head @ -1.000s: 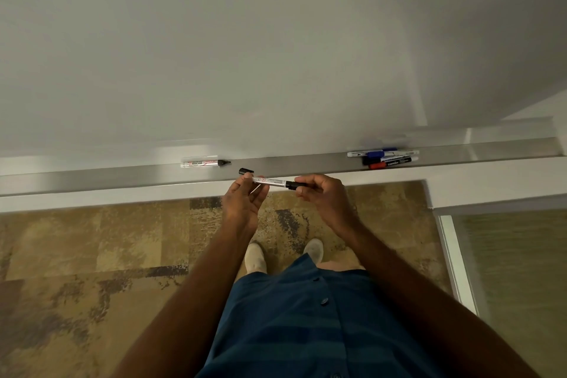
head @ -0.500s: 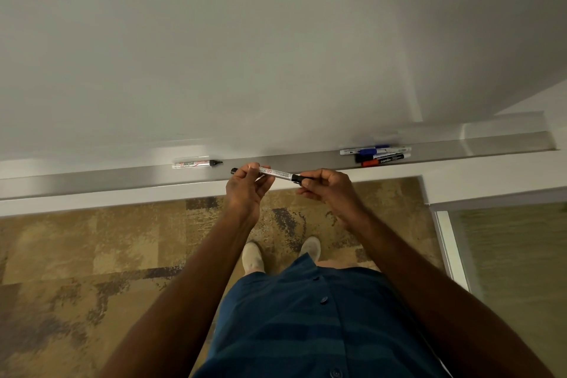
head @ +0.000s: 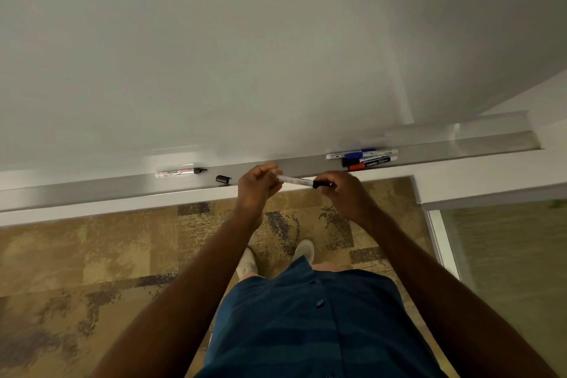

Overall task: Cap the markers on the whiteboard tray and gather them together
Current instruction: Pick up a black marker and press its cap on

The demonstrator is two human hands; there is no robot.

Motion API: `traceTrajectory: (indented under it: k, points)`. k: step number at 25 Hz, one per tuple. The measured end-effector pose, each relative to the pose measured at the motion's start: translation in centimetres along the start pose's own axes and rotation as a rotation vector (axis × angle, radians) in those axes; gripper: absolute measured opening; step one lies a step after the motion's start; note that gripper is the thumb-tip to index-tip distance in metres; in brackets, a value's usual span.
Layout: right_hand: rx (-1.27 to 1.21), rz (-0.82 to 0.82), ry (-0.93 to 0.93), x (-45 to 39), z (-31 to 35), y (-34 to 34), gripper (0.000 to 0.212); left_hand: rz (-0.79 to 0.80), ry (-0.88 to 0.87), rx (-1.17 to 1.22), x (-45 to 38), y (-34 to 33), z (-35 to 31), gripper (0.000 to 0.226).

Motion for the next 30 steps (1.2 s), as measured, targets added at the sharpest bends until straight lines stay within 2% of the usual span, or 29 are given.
traceTrajectory:
  k: [3, 6, 8, 11, 17, 21, 24, 27, 30]
  points:
    - [0.129, -0.209, 0.038, -1.2, -2.7, 4.8, 0.017, -0.096, -0.072, -0.207, -0.5, 2.0, -1.0, 0.016]
    - [0.213, -0.382, -0.073, -1.5, -7.1, 8.9, 0.018, -0.247, -0.24, -0.548, -0.6, 5.6, -3.9, 0.021]
    - [0.231, -0.418, -0.157, -1.8, -9.6, 10.2, 0.02, -0.338, -0.373, -0.766, -0.5, 8.1, -6.6, 0.023]
    - [0.225, -0.422, -0.218, -2.4, -11.1, 10.6, 0.021, -0.39, -0.51, -0.973, -0.6, 11.2, -9.4, 0.025]
    - [0.143, -0.513, -0.347, -2.2, -12.1, 9.7, 0.028, -0.437, -0.472, -1.369, -1.2, 14.4, -9.4, 0.024]
    - [0.057, -0.531, -0.4, -1.9, -12.2, 9.1, 0.037, -0.401, -0.464, -1.443, -1.7, 14.9, -9.1, 0.026]
    - [-0.004, -0.61, -0.427, -1.4, -11.7, 9.0, 0.04, -0.353, -0.467, -1.493, -1.9, 15.1, -9.0, 0.027]
    - [-0.055, -0.725, -0.348, -0.9, -8.3, 7.8, 0.032, -0.292, -0.472, -1.565, -1.9, 15.0, -8.8, 0.032]
    - [-0.031, -0.623, -0.12, -1.8, -1.4, 3.1, 0.021, -0.227, -0.404, -1.668, -2.3, 15.3, -8.4, 0.028]
Point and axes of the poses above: each hand's wrist, its own x-axis away from the middle knuckle, its own y-axis out of the back of the hand, z = x × y, the point moved 8 cm from there along -x, towards the middle knuckle, and after that the axes turned 8 degrees about x, right-handed, at the moved point
